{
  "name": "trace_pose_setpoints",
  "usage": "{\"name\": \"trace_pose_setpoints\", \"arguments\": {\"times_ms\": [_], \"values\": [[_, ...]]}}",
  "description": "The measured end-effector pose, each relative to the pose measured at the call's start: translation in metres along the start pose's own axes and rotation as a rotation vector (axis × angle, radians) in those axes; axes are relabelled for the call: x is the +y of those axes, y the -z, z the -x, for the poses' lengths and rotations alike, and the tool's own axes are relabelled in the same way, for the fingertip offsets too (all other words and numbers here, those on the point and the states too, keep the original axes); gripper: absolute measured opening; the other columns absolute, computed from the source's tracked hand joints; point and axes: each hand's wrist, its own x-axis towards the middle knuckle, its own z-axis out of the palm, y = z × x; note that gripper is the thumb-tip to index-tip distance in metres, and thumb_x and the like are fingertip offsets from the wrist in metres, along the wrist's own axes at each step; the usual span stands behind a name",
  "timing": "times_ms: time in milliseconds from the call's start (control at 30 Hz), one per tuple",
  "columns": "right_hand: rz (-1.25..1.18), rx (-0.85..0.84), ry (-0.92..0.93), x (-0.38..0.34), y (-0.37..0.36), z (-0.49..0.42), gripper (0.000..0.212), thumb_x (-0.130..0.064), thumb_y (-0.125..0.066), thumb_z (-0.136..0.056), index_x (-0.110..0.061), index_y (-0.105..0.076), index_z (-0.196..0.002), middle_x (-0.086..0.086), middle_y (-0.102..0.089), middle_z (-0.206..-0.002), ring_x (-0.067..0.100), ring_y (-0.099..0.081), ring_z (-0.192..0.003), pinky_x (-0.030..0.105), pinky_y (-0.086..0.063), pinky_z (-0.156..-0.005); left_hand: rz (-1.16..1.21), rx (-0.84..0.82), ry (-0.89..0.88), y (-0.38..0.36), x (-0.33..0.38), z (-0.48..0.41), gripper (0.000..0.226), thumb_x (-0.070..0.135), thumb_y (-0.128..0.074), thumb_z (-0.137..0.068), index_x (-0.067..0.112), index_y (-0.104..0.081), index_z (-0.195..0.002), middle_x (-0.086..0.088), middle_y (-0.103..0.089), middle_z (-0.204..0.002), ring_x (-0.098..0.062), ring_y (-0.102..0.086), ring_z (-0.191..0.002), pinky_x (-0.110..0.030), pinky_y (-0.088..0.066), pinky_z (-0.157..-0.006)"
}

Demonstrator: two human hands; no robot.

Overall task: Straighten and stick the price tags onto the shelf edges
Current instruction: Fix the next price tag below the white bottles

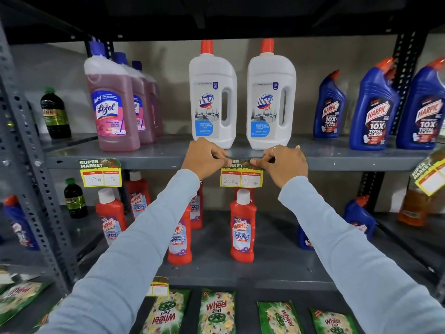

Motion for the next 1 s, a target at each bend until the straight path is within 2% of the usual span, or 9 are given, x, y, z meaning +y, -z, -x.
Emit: {"name": "trace_pose_setpoints", "arguments": {"times_ms": [67, 100, 200, 400, 533, 667, 733, 867, 1000], "values": [[-0.023, 0.027, 0.003, 0.001, -0.004, 0.002, 0.036, -0.056, -0.056, -0.079, -0.021, -0.060, -0.073, -0.002, -0.061, -0.076, 0.018, -0.057, -0.077, 0.045, -0.041, -0.098, 0.002, 0.023, 0.007, -0.002, 0.000, 0.001, 0.009, 0.017, -0.076, -0.073, 0.011, -0.075, -0.079, -0.003, -0.074, -0.097, -0.016, -0.063, -0.093, -0.022, -0.050, -0.076], [-0.015, 0.041, 0.010, 0.001, -0.006, 0.003, 0.036, -0.057, -0.055, -0.079, -0.022, -0.059, -0.072, -0.003, -0.061, -0.076, 0.017, -0.055, -0.075, 0.041, -0.043, -0.093, 0.003, 0.033, 0.006, -0.003, -0.001, 0.002, 0.008, 0.017, -0.076, -0.073, 0.010, -0.075, -0.078, -0.003, -0.074, -0.097, -0.015, -0.064, -0.091, -0.021, -0.050, -0.076], [0.017, 0.084, 0.037, 0.004, -0.012, 0.004, 0.038, -0.060, -0.051, -0.080, -0.024, -0.056, -0.070, -0.005, -0.056, -0.074, 0.014, -0.049, -0.072, 0.037, -0.039, -0.088, -0.006, 0.049, -0.002, -0.006, -0.001, 0.003, 0.009, 0.017, -0.076, -0.073, 0.010, -0.075, -0.078, -0.003, -0.073, -0.098, -0.015, -0.063, -0.092, -0.021, -0.048, -0.079], [0.073, 0.119, 0.073, 0.008, -0.019, 0.004, 0.043, -0.065, -0.047, -0.079, -0.024, -0.057, -0.068, -0.007, -0.053, -0.072, 0.012, -0.048, -0.071, 0.037, -0.038, -0.088, 0.016, 0.063, 0.019, -0.008, 0.000, 0.002, 0.011, 0.017, -0.078, -0.071, 0.010, -0.070, -0.076, -0.005, -0.072, -0.095, -0.017, -0.064, -0.086, -0.028, -0.054, -0.080], [0.030, 0.149, 0.063, 0.010, -0.016, 0.004, 0.047, -0.069, -0.049, -0.075, -0.024, -0.055, -0.062, -0.006, -0.055, -0.067, 0.012, -0.046, -0.068, 0.036, -0.037, -0.083, 0.083, 0.064, 0.013, -0.007, -0.001, 0.000, 0.029, 0.015, -0.081, -0.068, 0.011, -0.059, -0.086, -0.003, -0.069, -0.091, -0.015, -0.065, -0.084, -0.025, -0.054, -0.076], [0.053, 0.136, 0.054, 0.007, -0.013, 0.001, 0.062, -0.082, -0.041, -0.064, -0.022, -0.051, -0.057, -0.004, -0.056, -0.063, 0.013, -0.049, -0.066, 0.035, -0.036, -0.077, 0.056, 0.079, 0.024, -0.009, -0.005, 0.000, 0.028, 0.014, -0.077, -0.073, 0.015, -0.068, -0.099, -0.002, -0.070, -0.103, -0.012, -0.063, -0.090, -0.027, -0.051, -0.088], [0.090, 0.123, 0.037, 0.004, -0.013, 0.000, 0.064, -0.084, -0.039, -0.061, -0.021, -0.051, -0.057, -0.003, -0.054, -0.064, 0.015, -0.049, -0.068, 0.034, -0.034, -0.076, 0.039, 0.080, 0.019, -0.010, -0.006, -0.001, 0.027, 0.013, -0.076, -0.074, 0.015, -0.071, -0.100, -0.003, -0.070, -0.106, -0.012, -0.060, -0.096, -0.028, -0.049, -0.089], [0.107, 0.126, 0.005, 0.001, -0.016, -0.002, 0.062, -0.082, -0.045, -0.061, -0.020, -0.051, -0.055, -0.002, -0.053, -0.063, 0.016, -0.050, -0.067, 0.034, -0.034, -0.076, 0.006, 0.043, -0.012, -0.008, -0.006, -0.006, 0.022, 0.013, -0.076, -0.074, 0.015, -0.074, -0.095, 0.002, -0.070, -0.093, -0.009, -0.059, -0.085, -0.020, -0.049, -0.079], [0.120, 0.150, 0.003, 0.002, -0.017, -0.001, 0.063, -0.083, -0.044, -0.061, -0.021, -0.048, -0.054, -0.002, -0.052, -0.064, 0.015, -0.048, -0.066, 0.033, -0.032, -0.075, -0.009, 0.032, -0.014, -0.009, -0.006, -0.010, 0.020, 0.014, -0.075, -0.075, 0.014, -0.073, -0.095, 0.004, -0.067, -0.087, -0.006, -0.057, -0.075, -0.014, -0.043, -0.071]]}}
